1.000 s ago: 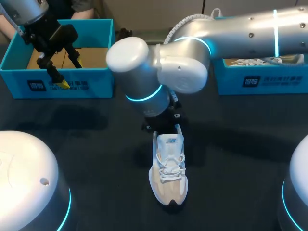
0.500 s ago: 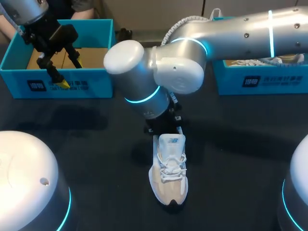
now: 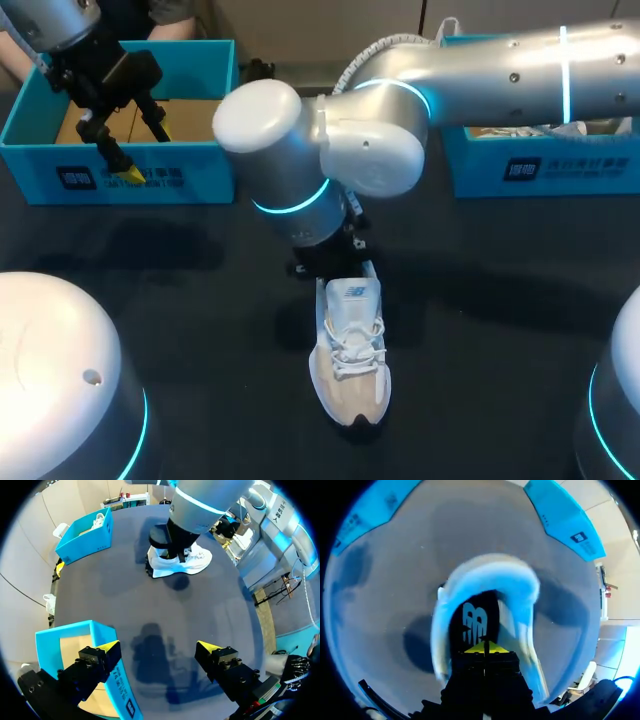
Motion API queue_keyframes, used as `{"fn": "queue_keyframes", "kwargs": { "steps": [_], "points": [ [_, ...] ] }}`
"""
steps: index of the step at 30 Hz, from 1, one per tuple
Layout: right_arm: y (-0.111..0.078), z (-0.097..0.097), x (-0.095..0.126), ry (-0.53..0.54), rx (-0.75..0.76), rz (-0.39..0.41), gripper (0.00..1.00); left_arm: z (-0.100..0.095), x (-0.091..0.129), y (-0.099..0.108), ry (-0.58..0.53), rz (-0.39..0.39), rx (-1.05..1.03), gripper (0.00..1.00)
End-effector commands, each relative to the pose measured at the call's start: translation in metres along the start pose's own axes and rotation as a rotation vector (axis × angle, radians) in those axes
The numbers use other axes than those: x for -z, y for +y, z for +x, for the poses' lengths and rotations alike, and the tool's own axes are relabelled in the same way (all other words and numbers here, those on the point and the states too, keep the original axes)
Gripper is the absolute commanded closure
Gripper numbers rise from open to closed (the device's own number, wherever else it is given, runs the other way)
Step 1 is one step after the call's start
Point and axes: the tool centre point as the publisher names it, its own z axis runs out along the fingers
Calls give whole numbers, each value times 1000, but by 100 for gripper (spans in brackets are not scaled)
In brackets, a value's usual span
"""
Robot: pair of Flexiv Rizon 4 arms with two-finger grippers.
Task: Take the shoe out of the shoebox, open the shoe tongue, remove and reinsert the insole, then place the shoe into the shoebox
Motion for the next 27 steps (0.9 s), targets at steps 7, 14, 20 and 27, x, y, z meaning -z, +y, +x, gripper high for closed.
{"fn": "queue_keyframes", "kwargs": {
  "steps": [7, 14, 20, 27],
  "points": [
    [9, 12, -18, 227, -115, 58, 100, 1, 0, 0, -1, -3, 0, 0],
    [7, 16, -29, 273, -116, 108, 100, 1, 0, 0, -1, -3, 0, 0],
    [5, 10, 4, 257, -88, 78, 100, 1, 0, 0, -1, -3, 0, 0],
    [4, 3, 19, 241, -12, 109, 100, 1, 0, 0, -1, -3, 0, 0]
  ]
}}
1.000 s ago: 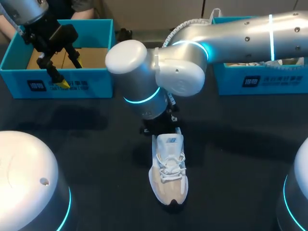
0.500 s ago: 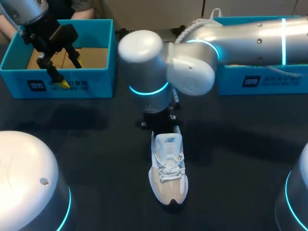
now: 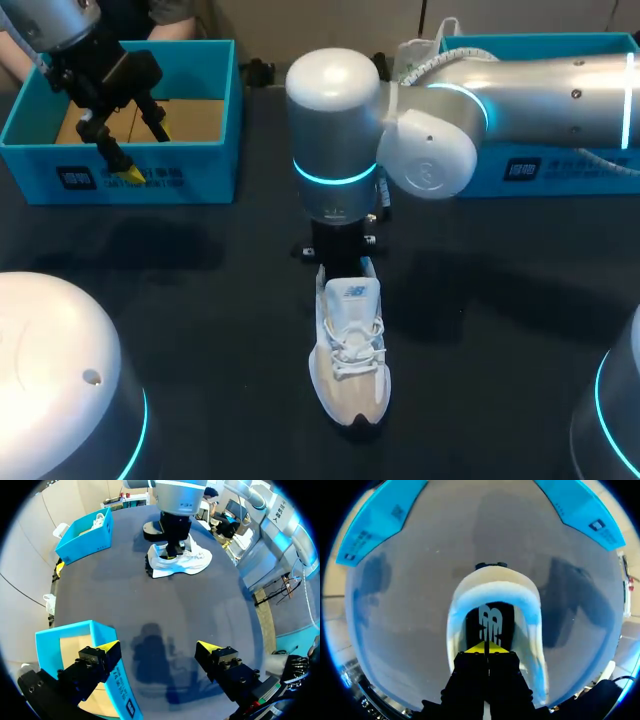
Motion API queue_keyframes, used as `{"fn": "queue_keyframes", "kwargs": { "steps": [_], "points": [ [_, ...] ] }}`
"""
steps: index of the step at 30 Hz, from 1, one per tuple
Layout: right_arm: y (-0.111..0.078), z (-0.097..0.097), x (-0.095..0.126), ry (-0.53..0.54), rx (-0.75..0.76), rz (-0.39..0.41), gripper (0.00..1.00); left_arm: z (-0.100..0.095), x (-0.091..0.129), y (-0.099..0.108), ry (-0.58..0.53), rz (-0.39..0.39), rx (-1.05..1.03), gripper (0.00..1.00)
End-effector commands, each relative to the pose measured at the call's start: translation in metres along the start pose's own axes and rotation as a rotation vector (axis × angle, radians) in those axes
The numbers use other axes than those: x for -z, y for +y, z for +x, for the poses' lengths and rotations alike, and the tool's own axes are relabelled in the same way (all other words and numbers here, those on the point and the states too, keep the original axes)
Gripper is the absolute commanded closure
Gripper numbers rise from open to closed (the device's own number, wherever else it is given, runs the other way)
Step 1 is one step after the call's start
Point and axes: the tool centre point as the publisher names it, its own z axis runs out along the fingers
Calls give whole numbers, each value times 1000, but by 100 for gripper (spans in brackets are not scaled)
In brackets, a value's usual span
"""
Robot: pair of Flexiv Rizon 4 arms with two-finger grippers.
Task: Take the shoe out of the shoebox, open the shoe tongue, remove and reinsert the insole, then place the shoe into the shoebox
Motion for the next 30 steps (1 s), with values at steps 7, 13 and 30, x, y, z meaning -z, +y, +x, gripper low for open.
{"fn": "queue_keyframes", "kwargs": {
  "steps": [7, 13, 30],
  "points": [
    [-5, -8, 13, 19, 43, 32, 100, 1, 0, 0, -1, -3, 0, 0],
    [-13, -10, 13, 37, 75, 87, 61, 1, 0, 0, -1, -3, 0, 0],
    [-24, -10, 11, 60, 123, 124, 0, 1, 0, 0, -1, -3, 0, 0]
  ]
}}
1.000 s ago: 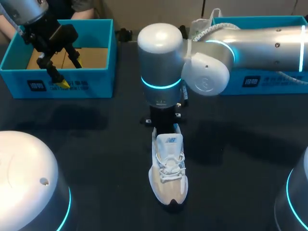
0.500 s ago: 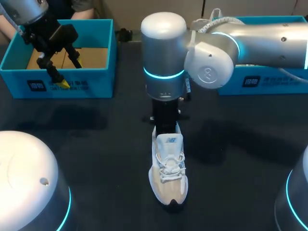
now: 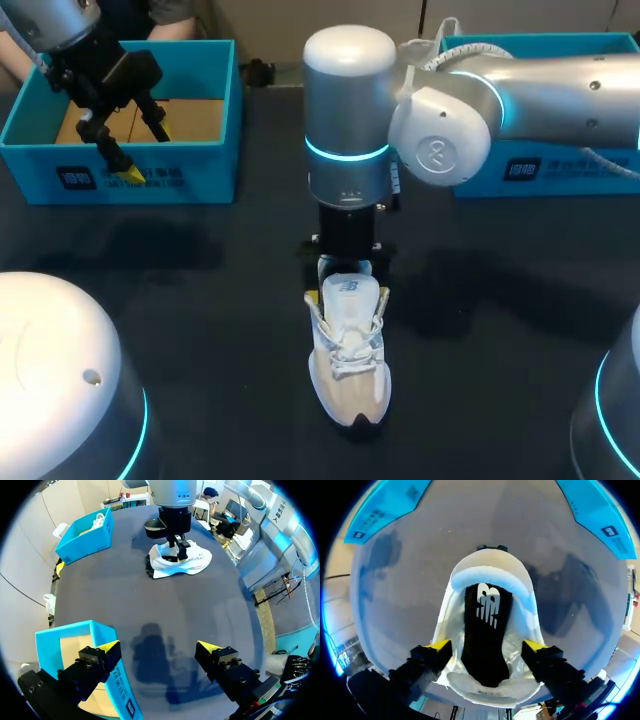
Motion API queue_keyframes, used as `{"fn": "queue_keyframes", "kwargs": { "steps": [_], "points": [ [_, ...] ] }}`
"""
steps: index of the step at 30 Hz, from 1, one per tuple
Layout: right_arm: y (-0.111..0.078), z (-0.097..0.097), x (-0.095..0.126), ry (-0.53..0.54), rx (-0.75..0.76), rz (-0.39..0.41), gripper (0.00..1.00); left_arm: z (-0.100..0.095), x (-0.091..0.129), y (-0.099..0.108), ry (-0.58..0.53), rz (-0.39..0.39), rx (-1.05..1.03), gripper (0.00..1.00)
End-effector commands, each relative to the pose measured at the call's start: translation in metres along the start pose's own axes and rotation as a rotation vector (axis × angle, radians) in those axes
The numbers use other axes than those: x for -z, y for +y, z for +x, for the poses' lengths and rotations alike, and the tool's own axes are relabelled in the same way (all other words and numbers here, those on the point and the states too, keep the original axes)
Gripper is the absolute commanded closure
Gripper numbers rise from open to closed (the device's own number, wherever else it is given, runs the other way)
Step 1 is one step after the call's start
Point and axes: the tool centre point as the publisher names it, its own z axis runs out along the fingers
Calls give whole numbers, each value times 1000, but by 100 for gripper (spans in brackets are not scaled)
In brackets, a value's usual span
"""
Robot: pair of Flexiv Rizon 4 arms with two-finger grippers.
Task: Take the shoe out of the shoebox, open the shoe tongue, remove and reinsert the insole, then place the shoe into the shoebox
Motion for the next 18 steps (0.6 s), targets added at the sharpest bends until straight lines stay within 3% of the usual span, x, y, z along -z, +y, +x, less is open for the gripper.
{"fn": "queue_keyframes", "kwargs": {
  "steps": [1, 7, 13, 18],
  "points": [
    [-2, -4, 0, 12, 3, 0, 0, 1, 0, 0, -1, -3, 0, 0],
    [-4, -2, 5, -5, 5, -5, 0, 1, 0, 0, -1, -3, 0, 0],
    [8, -1, 7, -28, 40, 5, 0, 1, 0, 0, -1, -3, 0, 0],
    [-1, -1, 10, -28, 35, -2, 0, 1, 0, 0, -1, -3, 0, 0]
  ]
}}
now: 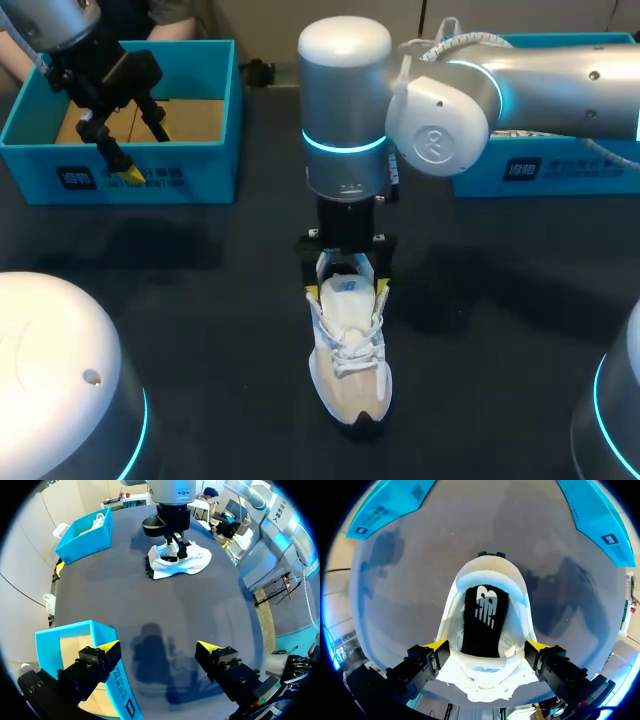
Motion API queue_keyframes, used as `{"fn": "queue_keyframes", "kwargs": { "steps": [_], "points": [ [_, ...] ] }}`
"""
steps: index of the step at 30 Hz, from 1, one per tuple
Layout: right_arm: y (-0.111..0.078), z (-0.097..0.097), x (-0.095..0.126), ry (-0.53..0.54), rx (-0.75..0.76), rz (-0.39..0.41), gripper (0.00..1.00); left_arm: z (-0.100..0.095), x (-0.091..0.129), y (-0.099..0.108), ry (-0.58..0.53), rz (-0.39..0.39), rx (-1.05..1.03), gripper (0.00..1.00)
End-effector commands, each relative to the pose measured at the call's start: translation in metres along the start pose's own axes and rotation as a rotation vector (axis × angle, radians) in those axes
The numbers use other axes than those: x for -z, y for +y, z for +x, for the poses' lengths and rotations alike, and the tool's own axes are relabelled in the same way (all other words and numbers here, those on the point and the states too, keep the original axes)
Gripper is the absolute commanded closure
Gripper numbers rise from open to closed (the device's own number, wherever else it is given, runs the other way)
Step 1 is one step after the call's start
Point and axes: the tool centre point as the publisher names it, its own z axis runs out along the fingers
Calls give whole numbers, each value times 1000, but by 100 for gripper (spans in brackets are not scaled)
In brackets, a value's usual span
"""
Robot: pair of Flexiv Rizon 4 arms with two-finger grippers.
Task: Take the shoe out of the shoebox, open the shoe tongue, remove and reinsert the insole, then place the shoe into the shoebox
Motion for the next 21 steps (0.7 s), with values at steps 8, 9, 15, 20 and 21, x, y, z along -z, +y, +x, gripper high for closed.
{"fn": "queue_keyframes", "kwargs": {
  "steps": [8, 9, 15, 20, 21],
  "points": [
    [-22, 1, 3, 4, -27, 10, 0, 1, 0, 0, -1, -3, 0, 0],
    [-24, 1, 5, 4, -29, 10, 0, 1, 0, 0, -1, -3, 0, 0],
    [-41, 4, 17, -2, -35, -2, 0, 1, 0, 0, -1, -3, 0, 0],
    [-62, 4, 24, 11, -44, -15, 0, 1, 0, 0, -1, -3, 0, 0],
    [-68, 4, 26, 24, -38, -30, 0, 1, 0, 0, -1, -3, 0, 0]
  ]
}}
